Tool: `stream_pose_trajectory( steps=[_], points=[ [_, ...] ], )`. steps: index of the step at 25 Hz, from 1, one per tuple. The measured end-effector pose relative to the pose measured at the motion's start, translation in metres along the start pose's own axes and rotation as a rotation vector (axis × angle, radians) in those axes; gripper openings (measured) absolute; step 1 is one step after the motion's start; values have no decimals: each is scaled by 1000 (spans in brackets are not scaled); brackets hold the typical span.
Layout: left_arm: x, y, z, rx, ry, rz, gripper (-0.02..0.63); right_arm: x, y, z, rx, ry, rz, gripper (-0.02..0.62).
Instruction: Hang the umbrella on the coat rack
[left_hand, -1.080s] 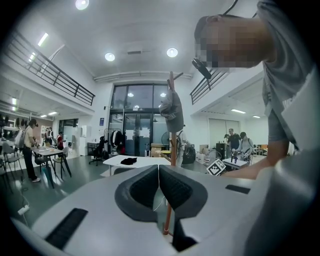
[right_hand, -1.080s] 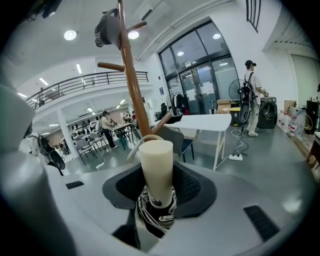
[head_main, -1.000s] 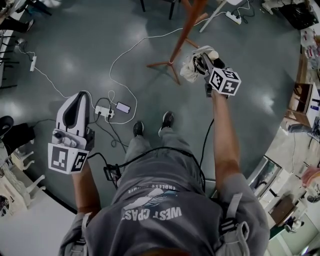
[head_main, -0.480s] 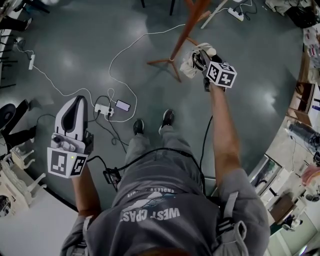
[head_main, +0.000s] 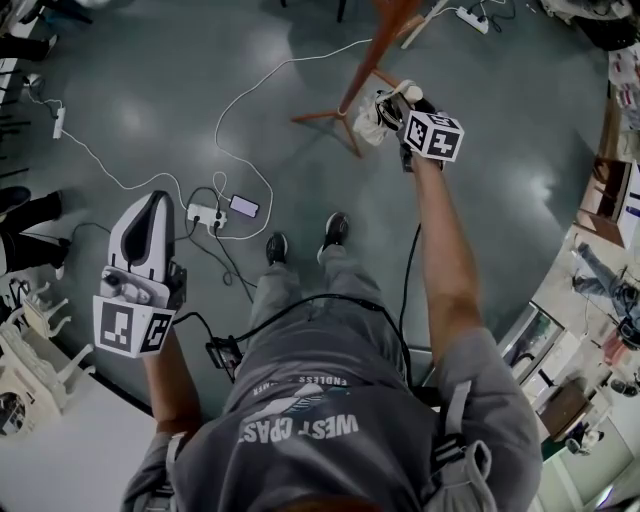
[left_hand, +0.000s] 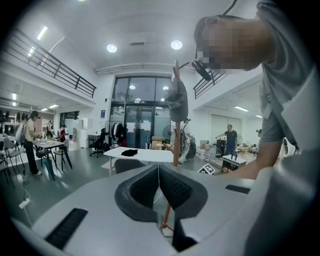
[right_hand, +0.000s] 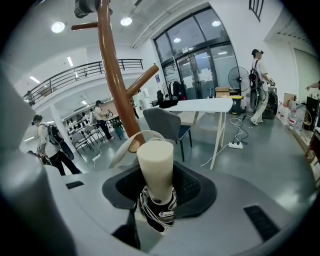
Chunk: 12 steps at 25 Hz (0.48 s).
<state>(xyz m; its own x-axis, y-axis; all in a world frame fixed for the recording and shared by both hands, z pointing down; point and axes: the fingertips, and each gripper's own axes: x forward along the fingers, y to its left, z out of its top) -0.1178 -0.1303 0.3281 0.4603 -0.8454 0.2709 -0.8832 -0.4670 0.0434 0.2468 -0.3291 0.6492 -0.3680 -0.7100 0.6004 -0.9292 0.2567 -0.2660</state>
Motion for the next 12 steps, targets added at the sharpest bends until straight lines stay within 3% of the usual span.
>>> stream_pose_trajectory(
  steps=[12],
  points=[
    [10,4,-9,-15,22,-11,21,22,18,-16,-77,15,18,175]
  ],
)
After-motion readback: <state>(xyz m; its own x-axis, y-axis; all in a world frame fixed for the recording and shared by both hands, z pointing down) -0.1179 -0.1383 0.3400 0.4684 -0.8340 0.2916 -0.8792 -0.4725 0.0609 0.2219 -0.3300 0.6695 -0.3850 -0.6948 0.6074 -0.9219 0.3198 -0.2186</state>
